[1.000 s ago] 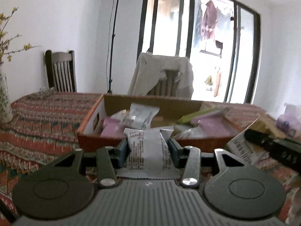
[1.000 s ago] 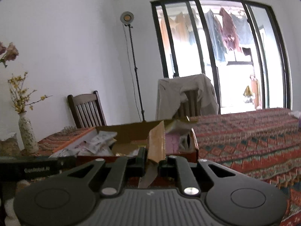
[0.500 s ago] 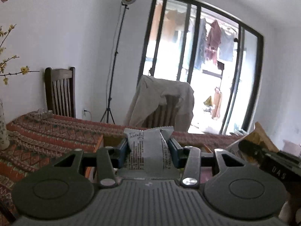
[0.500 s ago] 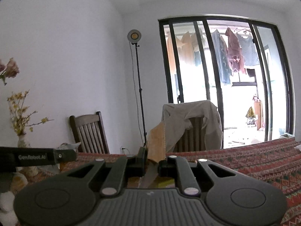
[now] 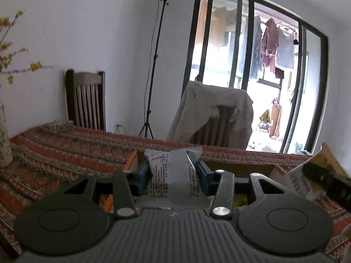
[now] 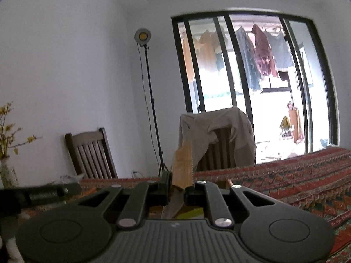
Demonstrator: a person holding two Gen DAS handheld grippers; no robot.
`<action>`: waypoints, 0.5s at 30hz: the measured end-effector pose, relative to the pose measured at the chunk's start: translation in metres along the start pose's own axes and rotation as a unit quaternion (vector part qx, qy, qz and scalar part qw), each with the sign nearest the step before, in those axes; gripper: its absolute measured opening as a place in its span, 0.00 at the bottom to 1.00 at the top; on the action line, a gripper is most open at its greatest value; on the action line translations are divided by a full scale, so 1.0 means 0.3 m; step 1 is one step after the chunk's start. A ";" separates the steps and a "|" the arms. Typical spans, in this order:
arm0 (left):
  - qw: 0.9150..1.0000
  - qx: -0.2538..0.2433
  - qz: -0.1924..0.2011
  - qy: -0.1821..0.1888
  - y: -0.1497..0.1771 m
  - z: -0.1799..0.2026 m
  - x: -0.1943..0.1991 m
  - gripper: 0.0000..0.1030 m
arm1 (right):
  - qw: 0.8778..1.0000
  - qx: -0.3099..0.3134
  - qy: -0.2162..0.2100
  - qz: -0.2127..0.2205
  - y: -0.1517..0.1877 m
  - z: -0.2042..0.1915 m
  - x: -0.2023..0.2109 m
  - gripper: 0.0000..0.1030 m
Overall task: Organize snacks
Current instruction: 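Carry both packets over the cardboard box and open both grippers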
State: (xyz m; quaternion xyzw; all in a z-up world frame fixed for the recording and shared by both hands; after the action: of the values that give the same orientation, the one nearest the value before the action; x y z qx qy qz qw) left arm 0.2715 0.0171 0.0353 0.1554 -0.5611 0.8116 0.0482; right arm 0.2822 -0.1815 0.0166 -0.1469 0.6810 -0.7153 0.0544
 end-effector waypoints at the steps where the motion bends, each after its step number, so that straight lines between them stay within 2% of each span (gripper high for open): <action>1: 1.000 0.001 -0.003 -0.002 0.002 -0.008 -0.011 0.45 | 1.000 0.000 -0.002 -0.006 0.008 -0.002 -0.008 0.12; 7: 1.000 -0.002 -0.001 -0.002 0.018 -0.026 -0.021 0.45 | 1.000 0.007 -0.005 -0.020 0.032 -0.012 -0.027 0.12; 12: 1.000 -0.023 0.001 -0.011 0.043 -0.017 -0.036 0.45 | 0.999 0.009 -0.007 -0.039 0.060 -0.011 -0.051 0.12; 14: 1.000 -0.030 -0.003 -0.009 0.053 -0.012 -0.044 0.51 | 0.999 0.009 -0.010 -0.044 0.064 -0.011 -0.052 0.15; 15: 1.000 -0.030 -0.006 -0.007 0.057 -0.013 -0.047 0.64 | 0.999 0.011 -0.010 -0.046 0.068 -0.011 -0.053 0.15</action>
State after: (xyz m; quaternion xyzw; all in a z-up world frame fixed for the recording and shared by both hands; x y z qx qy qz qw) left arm 0.2798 0.0159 0.0144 0.1630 -0.5846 0.7930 0.0532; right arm 0.2939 -0.1753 -0.0059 -0.1849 0.6652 -0.7228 0.0296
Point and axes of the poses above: each gripper's, at about its wrist camera, not at the fingertips, and x roughly against the way its jaws point, z to its right, y to its underside, the point moved 2 cm from there along -x, roughly the way its jaws point, and after that the axes turned 12 degrees about x, right-handed, at the moved point
